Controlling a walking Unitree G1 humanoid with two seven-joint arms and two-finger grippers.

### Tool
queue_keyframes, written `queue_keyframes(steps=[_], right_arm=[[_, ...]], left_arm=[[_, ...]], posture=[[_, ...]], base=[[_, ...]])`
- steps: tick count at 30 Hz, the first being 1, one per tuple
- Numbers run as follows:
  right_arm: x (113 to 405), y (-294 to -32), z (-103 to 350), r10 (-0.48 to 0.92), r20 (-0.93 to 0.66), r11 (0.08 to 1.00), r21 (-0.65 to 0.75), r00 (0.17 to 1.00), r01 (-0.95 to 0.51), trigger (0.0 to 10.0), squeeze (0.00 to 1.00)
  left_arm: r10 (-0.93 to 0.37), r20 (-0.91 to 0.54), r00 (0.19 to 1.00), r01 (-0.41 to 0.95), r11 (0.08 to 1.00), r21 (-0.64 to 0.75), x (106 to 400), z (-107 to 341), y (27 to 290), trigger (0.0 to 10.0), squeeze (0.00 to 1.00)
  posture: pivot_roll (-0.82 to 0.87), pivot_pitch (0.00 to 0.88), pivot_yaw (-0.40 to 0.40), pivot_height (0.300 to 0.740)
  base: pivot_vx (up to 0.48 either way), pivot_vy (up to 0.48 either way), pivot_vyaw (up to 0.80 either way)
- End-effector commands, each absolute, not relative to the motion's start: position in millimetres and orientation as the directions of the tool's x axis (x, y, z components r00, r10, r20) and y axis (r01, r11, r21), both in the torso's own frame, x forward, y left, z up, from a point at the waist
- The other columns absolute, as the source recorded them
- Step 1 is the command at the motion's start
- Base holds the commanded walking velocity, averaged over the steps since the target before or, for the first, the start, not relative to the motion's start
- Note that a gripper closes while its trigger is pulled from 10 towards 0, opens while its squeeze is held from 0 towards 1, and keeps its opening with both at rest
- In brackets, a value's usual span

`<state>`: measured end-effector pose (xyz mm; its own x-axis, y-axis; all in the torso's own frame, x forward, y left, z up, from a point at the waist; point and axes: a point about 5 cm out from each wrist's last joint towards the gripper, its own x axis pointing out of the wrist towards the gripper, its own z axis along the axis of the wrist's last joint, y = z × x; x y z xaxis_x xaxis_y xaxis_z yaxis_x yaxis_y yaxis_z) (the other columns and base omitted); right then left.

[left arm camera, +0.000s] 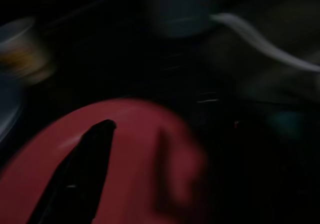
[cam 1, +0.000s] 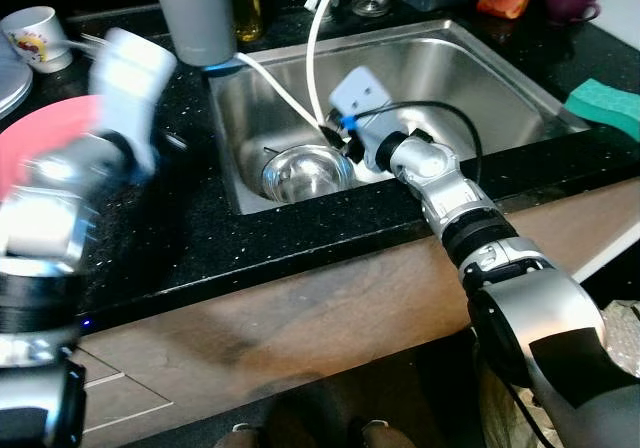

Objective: Kitchen organization

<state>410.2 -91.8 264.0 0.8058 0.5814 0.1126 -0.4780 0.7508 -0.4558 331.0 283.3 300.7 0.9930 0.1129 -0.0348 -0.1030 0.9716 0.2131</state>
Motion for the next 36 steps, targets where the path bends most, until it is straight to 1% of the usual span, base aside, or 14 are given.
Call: queue_keyframes(steps=[1,2,3,4,5,6,7,9,10,16,22,23,25,36], right_arm=[[406.8,-82.7,267.4,0.614,0.144,0.751,-0.41,0.776,-0.518,10.0,0.0],[405.5,-81.0,267.8,0.62,0.153,0.751,-0.398,0.769,-0.527,10.0,0.0],[405.5,-81.0,267.8,0.62,0.153,0.751,-0.398,0.769,-0.527,10.0,0.0],[403.1,-77.9,267.9,0.633,0.163,0.745,-0.394,0.757,-0.539,10.0,0.0],[401.0,-75.0,267.6,0.645,0.168,0.737,-0.394,0.745,-0.549,10.0,0.0],[401.0,-75.0,267.6,0.645,0.168,0.737,-0.394,0.745,-0.549,10.0,0.0],[399.1,-72.6,267.4,0.655,0.173,0.731,-0.391,0.736,-0.559,10.0,0.0],[399.1,-72.6,267.4,0.655,0.173,0.731,-0.391,0.736,-0.559,10.0,0.0],[395.6,-69.6,265.8,0.665,0.182,0.728,-0.374,0.724,-0.574,10.0,0.0],[391.2,-70.5,261.5,0.672,0.176,0.724,-0.362,0.72,-0.587,10.0,0.0],[388.4,-71.9,257.4,0.674,0.164,0.72,-0.366,0.72,-0.59,10.0,0.0],[387.1,-71.9,256.1,0.676,0.159,0.716,-0.373,0.719,-0.59,10.0,0.0],[386.7,-71.9,256.1,0.677,0.158,0.714,-0.376,0.719,-0.59,10.0,0.0],[384.1,-74.4,256.4,0.671,0.153,0.718,-0.376,0.725,-0.585,10.0,0.0]], left_arm=[[0.241,-0.081,0.967,-0.226,0.961,0.162,325.3,296.8,311.8,10.0,1.0],[0.288,-0.089,0.954,-0.274,0.951,0.143,322.3,296.8,322.3,10.0,1.0],[0.288,-0.089,0.954,-0.274,0.951,0.143,322.3,296.8,322.3,10.0,1.0],[0.341,-0.129,0.931,-0.329,0.938,0.106,317.6,293.5,336.7,10.0,0.85],[0.388,-0.169,0.906,-0.384,0.922,0.059,313.1,289.7,348.7,10.0,0.85],[0.388,-0.169,0.906,-0.384,0.922,0.059,313.1,289.7,348.7,10.0,0.85],[0.411,-0.192,0.891,-0.418,0.908,0.005,308.8,286.9,358.3,10.0,0.52],[0.411,-0.192,0.891,-0.418,0.908,0.005,308.8,286.9,358.3,10.0,0.52],[0.469,-0.226,0.854,-0.501,0.859,-0.109,299.1,280.5,378.4,10.0,0.0],[0.535,-0.253,0.806,-0.581,0.796,-0.167,286.8,274.1,399.0,10.0,0.0],[0.523,-0.298,0.799,-0.592,0.77,-0.237,285.0,263.3,404.2,10.0,0.0],[0.471,-0.341,0.814,-0.57,0.763,-0.306,288.7,253.1,399.4,10.0,0.0],[0.425,-0.366,0.828,-0.546,0.758,-0.357,292.5,246.9,394.0,10.0,0.0],[0.272,-0.393,0.878,-0.447,0.758,-0.474,311.5,239.5,365.3,10.0,0.0]], posture=[[0.06,0.147,0.007,0.74],[0.06,0.147,0.007,0.74],[0.06,0.147,0.007,0.74],[0.06,0.147,0.007,0.74],[0.06,0.148,0.005,0.74],[0.06,0.148,0.005,0.74],[0.06,0.151,0.004,0.74],[0.06,0.151,0.004,0.74],[0.06,0.154,0.0,0.74],[0.06,0.157,-0.001,0.74],[0.06,0.158,0.001,0.74],[0.06,0.158,0.001,0.74],[0.06,0.158,0.0,0.74],[0.05,0.151,0.005,0.74]], base=[[0.0,0.0,0.0],[0.0,0.0,0.0],[0.0,0.0,0.0],[0.0,0.0,0.0],[0.0,0.0,0.0],[0.0,0.0,0.0],[0.0,0.0,0.0],[0.0,0.0,0.0],[0.0,0.0,0.0],[0.0,0.0,0.0],[0.0,0.0,0.0],[0.0,0.0,0.0],[0.0,0.0,0.0],[0.0,0.0,0.0]])
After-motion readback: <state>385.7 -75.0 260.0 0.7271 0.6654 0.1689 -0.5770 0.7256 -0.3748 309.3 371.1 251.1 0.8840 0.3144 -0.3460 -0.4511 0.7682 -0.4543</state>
